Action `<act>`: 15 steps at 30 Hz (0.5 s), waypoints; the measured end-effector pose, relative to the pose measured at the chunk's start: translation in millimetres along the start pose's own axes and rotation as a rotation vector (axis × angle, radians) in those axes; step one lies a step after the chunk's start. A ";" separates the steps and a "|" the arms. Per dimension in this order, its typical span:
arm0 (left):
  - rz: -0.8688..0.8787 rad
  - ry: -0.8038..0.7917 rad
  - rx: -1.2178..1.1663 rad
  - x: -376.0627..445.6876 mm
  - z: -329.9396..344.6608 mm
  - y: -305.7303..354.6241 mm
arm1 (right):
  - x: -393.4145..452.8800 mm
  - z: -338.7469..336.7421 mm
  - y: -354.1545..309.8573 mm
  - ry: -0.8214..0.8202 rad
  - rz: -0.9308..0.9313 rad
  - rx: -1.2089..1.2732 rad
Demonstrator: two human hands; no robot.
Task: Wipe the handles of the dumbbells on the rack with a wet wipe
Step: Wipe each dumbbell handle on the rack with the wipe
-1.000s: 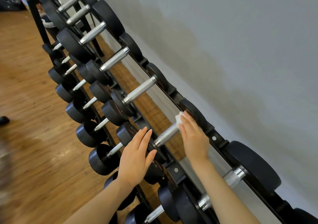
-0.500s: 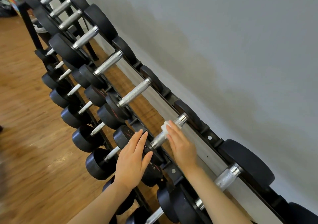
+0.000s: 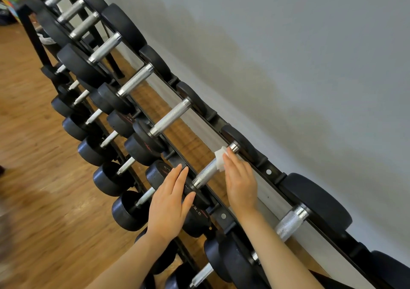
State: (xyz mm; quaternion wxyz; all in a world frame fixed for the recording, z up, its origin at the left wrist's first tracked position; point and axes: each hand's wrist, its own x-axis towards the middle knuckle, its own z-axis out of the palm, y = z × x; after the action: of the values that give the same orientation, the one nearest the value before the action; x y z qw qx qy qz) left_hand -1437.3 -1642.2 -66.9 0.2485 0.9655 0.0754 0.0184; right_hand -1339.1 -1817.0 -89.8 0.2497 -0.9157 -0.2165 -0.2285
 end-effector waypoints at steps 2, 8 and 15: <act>0.007 -0.002 0.002 0.1 -0.2 -0.6 | 0.4 0.9 -0.2 0.015 0.011 -0.019; 0.009 0.007 -0.008 -0.7 0.4 0.5 | 9.8 -14.9 -2.2 -0.020 0.067 -0.086; 0.021 -0.030 -0.003 -1.0 -5.0 1.6 | 4.4 -19.5 -28.9 -0.140 0.195 -0.285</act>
State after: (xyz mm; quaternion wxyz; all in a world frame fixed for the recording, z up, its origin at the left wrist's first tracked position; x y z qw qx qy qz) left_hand -1438.5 -1641.3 -61.7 0.2508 0.9661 0.0614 0.0067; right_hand -1356.4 -1804.0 -62.1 0.1228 -0.9721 -0.1093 -0.1671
